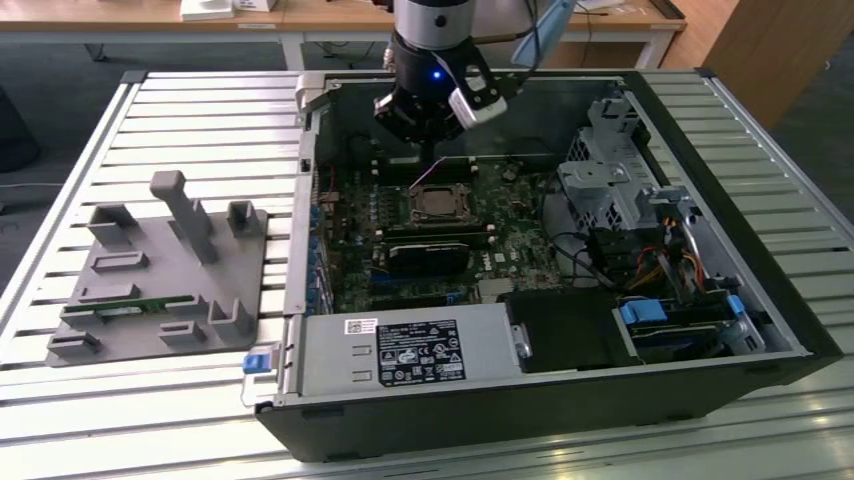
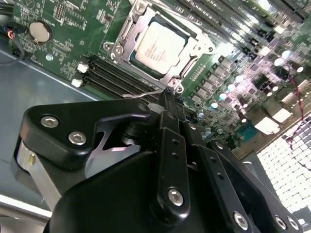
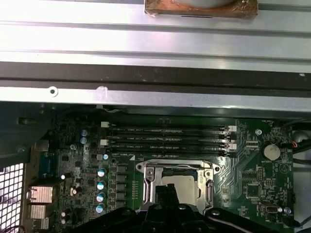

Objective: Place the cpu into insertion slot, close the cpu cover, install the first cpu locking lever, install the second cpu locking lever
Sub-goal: 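Install the first cpu locking lever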

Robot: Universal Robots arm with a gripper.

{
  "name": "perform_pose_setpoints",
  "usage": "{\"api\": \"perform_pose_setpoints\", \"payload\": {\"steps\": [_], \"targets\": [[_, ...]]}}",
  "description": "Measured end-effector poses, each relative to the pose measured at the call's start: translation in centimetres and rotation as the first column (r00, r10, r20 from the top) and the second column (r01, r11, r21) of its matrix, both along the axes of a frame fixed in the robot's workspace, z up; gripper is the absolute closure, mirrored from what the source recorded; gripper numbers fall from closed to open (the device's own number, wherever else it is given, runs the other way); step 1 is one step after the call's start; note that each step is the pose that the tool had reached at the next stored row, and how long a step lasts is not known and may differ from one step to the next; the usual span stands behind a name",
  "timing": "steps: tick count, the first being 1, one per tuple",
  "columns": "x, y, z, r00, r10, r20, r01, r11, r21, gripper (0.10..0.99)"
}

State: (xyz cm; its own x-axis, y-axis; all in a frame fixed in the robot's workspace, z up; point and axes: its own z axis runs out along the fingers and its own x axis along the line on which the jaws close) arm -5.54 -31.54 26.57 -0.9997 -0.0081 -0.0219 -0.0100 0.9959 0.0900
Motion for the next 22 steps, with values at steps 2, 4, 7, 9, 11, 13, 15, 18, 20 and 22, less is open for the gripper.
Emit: {"api": "perform_pose_setpoints", "payload": {"steps": [2,4,7,9,11,13,15,18,20,22], "targets": [[0.00,0.34,-0.14,1.0000,0.000,0.0000,0.000,1.0000,0.000,0.980],[0.00,0.59,-0.37,1.0000,0.000,0.0000,0.000,1.0000,0.000,0.980],[0.00,0.92,-0.91,1.0000,0.001,0.0001,-0.001,1.0000,-0.003,0.980],[0.00,1.08,-1.26,1.0000,0.002,0.0000,-0.002,1.0000,-0.004,0.980],[0.00,1.22,-1.47,1.0000,0.003,-0.0001,-0.003,1.0000,-0.004,0.980],[0.01,1.37,-1.62,1.0000,0.003,0.0001,-0.003,1.0000,-0.004,0.980],[0.01,1.56,-1.76,1.0000,0.003,0.0000,-0.003,1.0000,-0.004,0.980],[0.06,1.85,-2.05,1.0000,0.003,0.0000,-0.003,1.0000,-0.004,0.980],[0.16,1.98,-2.23,1.0000,0.004,-0.0004,-0.004,1.0000,-0.004,0.980],[0.31,2.01,-2.41,1.0000,0.004,-0.0017,-0.004,1.0000,-0.003,0.980]]}}
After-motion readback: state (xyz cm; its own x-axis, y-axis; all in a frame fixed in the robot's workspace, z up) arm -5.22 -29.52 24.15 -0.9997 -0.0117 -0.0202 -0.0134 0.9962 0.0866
